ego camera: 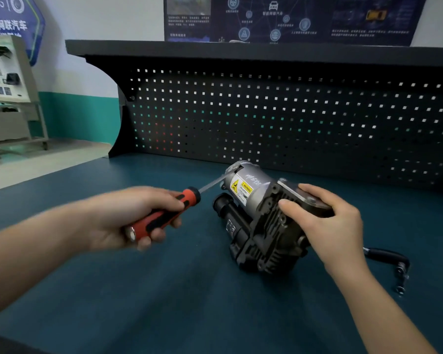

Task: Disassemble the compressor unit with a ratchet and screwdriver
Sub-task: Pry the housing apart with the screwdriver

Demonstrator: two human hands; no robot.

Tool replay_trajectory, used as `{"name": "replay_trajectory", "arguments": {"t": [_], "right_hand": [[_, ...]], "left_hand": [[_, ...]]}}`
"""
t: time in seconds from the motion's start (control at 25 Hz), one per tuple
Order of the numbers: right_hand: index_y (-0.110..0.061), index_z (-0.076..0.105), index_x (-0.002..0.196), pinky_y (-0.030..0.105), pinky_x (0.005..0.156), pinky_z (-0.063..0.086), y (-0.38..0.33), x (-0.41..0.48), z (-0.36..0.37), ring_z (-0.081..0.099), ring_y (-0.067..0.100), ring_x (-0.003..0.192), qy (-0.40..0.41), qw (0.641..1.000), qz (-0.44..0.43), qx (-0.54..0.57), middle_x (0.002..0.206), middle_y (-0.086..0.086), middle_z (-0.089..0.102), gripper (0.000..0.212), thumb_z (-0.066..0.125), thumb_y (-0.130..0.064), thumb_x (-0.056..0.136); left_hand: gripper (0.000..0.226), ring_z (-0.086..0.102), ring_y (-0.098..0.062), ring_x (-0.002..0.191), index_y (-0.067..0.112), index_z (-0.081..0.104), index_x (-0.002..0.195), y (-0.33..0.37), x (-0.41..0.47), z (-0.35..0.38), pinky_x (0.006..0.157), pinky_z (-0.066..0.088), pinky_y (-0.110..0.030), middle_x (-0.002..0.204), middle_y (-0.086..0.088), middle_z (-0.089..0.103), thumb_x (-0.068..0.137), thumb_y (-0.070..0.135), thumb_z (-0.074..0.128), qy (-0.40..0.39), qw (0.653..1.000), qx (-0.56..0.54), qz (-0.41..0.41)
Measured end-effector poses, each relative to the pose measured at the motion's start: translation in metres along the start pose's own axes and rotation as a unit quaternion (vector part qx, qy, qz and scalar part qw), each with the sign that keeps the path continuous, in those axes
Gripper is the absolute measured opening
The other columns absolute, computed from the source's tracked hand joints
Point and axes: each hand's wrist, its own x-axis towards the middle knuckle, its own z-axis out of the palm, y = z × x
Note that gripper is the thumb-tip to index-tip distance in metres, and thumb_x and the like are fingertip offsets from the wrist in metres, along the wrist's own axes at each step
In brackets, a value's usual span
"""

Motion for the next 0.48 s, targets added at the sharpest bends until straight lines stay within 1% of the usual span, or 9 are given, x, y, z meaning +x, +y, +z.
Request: {"name": "replay_trajectory", "arguments": {"t": [0.04,0.08,0.12,0.2,0.24,0.32,0.36,0.44,0.48], "right_hand": [[-0.041,0.067,0.089,0.038,0.093,0.049,0.006,0.000,-0.004,0.061,0.010,0.098,0.010,1.000,0.019,0.020,0.104,-0.007,0.065,0.038,0.079,-0.040,0.053],[-0.039,0.067,0.091,0.040,0.093,0.050,0.011,0.000,-0.008,0.062,0.011,0.099,0.019,0.999,0.035,0.037,0.104,-0.006,0.066,0.039,0.079,-0.040,0.054],[-0.040,0.067,0.091,0.040,0.093,0.050,0.015,-0.001,-0.010,0.062,0.012,0.099,0.026,0.997,0.048,0.049,0.103,-0.007,0.067,0.039,0.078,-0.041,0.054],[-0.041,0.067,0.090,0.038,0.093,0.050,0.021,-0.003,-0.016,0.063,0.009,0.098,0.033,0.996,0.063,0.057,0.101,-0.010,0.067,0.039,0.076,-0.045,0.052],[-0.042,0.067,0.088,0.037,0.093,0.050,0.022,-0.004,-0.017,0.063,0.007,0.097,0.033,0.996,0.064,0.058,0.099,-0.012,0.068,0.038,0.076,-0.046,0.052],[-0.043,0.066,0.087,0.033,0.095,0.049,0.022,-0.005,-0.017,0.061,0.003,0.097,0.033,0.996,0.054,0.055,0.102,-0.012,0.066,0.035,0.075,-0.045,0.054],[-0.044,0.065,0.089,0.029,0.097,0.046,0.021,-0.005,-0.016,0.058,0.002,0.102,0.034,0.997,0.046,0.051,0.109,-0.011,0.063,0.035,0.075,-0.045,0.055],[-0.041,0.067,0.096,0.018,0.103,0.032,0.017,-0.006,-0.013,0.047,0.001,0.118,0.037,0.999,0.013,0.012,0.122,-0.015,0.052,0.038,0.072,-0.046,0.058],[-0.035,0.068,0.100,0.020,0.107,0.024,0.015,-0.006,-0.011,0.040,0.003,0.126,0.037,0.998,-0.023,-0.035,0.122,-0.018,0.050,0.041,0.071,-0.048,0.061]], "left_hand": [[0.029,0.042,-0.010,0.032,0.012,0.056,0.113,0.013,0.004,0.000,0.027,0.030,-0.014,0.057,-0.004,0.058,0.084,0.014,0.055,0.003,0.999,0.048,0.009],[0.029,0.041,-0.010,0.031,0.010,0.057,0.112,0.029,0.008,0.001,0.027,0.029,-0.014,0.056,-0.004,0.057,0.083,0.014,0.057,0.009,0.996,0.088,0.015],[0.032,0.041,-0.010,0.031,0.009,0.059,0.108,0.042,0.010,0.002,0.027,0.029,-0.014,0.055,-0.004,0.057,0.077,0.016,0.061,0.015,0.992,0.124,0.019],[0.036,0.041,-0.011,0.032,0.004,0.061,0.094,0.059,0.012,0.007,0.029,0.031,-0.015,0.052,-0.004,0.056,0.063,0.021,0.069,0.005,0.979,0.200,0.027],[0.033,0.041,-0.012,0.032,0.002,0.060,0.089,0.061,0.013,0.009,0.030,0.031,-0.016,0.048,-0.003,0.055,0.064,0.020,0.071,-0.004,0.971,0.236,0.030],[0.030,0.042,-0.013,0.032,0.001,0.058,0.085,0.053,0.014,0.010,0.031,0.031,-0.017,0.043,-0.002,0.052,0.065,0.019,0.071,-0.012,0.959,0.280,0.030],[0.033,0.042,-0.014,0.031,0.000,0.058,0.084,0.048,0.015,0.007,0.030,0.031,-0.018,0.043,-0.002,0.051,0.061,0.020,0.070,-0.006,0.961,0.276,0.030],[0.033,0.042,-0.015,0.030,0.001,0.060,0.079,0.039,0.015,-0.001,0.030,0.032,-0.018,0.043,-0.004,0.051,0.055,0.021,0.068,0.004,0.967,0.254,0.021],[0.028,0.042,-0.015,0.030,0.002,0.062,0.073,0.037,0.014,-0.004,0.030,0.033,-0.019,0.042,-0.005,0.050,0.054,0.021,0.069,-0.004,0.969,0.247,0.012]]}}
